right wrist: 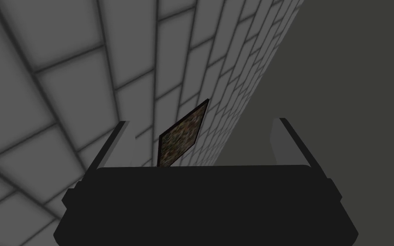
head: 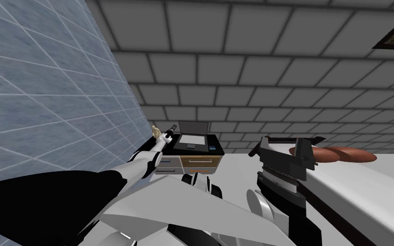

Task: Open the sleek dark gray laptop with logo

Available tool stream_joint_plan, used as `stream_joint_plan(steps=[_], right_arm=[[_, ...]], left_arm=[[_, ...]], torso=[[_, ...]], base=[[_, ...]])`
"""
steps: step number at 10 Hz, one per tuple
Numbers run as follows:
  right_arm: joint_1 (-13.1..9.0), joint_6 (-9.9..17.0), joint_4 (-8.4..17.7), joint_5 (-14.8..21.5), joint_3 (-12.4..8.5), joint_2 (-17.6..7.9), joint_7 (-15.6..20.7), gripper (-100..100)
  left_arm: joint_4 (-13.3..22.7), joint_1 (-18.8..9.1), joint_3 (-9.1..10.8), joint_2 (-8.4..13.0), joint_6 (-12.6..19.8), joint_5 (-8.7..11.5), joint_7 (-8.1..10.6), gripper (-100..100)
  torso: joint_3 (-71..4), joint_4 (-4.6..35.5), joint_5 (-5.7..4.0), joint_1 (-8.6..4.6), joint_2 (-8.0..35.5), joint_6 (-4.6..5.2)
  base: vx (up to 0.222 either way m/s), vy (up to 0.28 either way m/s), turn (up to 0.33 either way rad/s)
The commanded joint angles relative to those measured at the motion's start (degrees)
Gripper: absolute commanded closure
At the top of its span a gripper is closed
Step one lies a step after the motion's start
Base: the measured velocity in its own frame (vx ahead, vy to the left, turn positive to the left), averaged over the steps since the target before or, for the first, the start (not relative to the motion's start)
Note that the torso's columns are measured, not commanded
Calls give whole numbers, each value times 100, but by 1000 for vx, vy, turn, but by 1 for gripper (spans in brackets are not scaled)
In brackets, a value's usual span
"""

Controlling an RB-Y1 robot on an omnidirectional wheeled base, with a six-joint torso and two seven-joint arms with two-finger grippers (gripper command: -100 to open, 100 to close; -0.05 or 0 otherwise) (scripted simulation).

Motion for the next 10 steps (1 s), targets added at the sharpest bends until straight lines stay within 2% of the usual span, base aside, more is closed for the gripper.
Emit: stream_joint_plan(steps=[1, 2, 3, 4, 6, 7, 8, 9, 10], right_arm=[[-1, 0, 0, 0, 1, 0, 0, 0], [1, 0, 0, 0, 0, 0, 0, 0], [0, 0, 0, 0, 0, 0, 0, 0], [-1, 0, 0, 0, 1, 0, 0, 0], [0, 0, 0, 0, 0, 0, 0, 0], [-1, 0, 0, 0, 1, 0, 0, 0], [1, 0, 0, 0, 0, 0, 0, 0], [0, 0, 0, 0, 0, 0, 0, 0], [1, 0, 0, 0, -1, 0, 0, 0]], left_arm=[[-43, -214, -237, -325, 53, -74, -85, 100], [-38, -214, -237, -371, 53, -74, -85, 100], [-43, -214, -237, -371, 53, -74, -85, 100], [-255, -338, -487, -647, 203, -147, -124, 100], [-255, -338, -487, -704, 203, -147, -124, 100], [-466, -461, -737, -968, 352, -220, -164, 100], [-466, -461, -737, -1038, 352, -220, -164, 100], [-660, -584, -899, -1326, 502, -293, -203, 100], [-678, -584, -987, -1371, 502, -293, -203, 100]], torso=[[4, 3, -5, -10, 6, 0], [1, 2, -3, 0, 1, -9], [1, 2, -1, 3, 2, -8], [4, 2, -2, -4, 6, 0], [-2, 0, -1, 3, -3, -1], [2, 2, -2, -3, 3, 0], [0, 1, -1, 3, -1, -9], [-1, 1, -1, 4, -1, -5], [-1, 0, 1, 7, -2, -8]], base=[[27, 43, 288], [30, 35, 305], [16, 13, 38], [37, 36, 378], [25, 24, 100], [36, 40, 275], [35, 35, 280], [47, 51, 373], [46, 44, 256]])
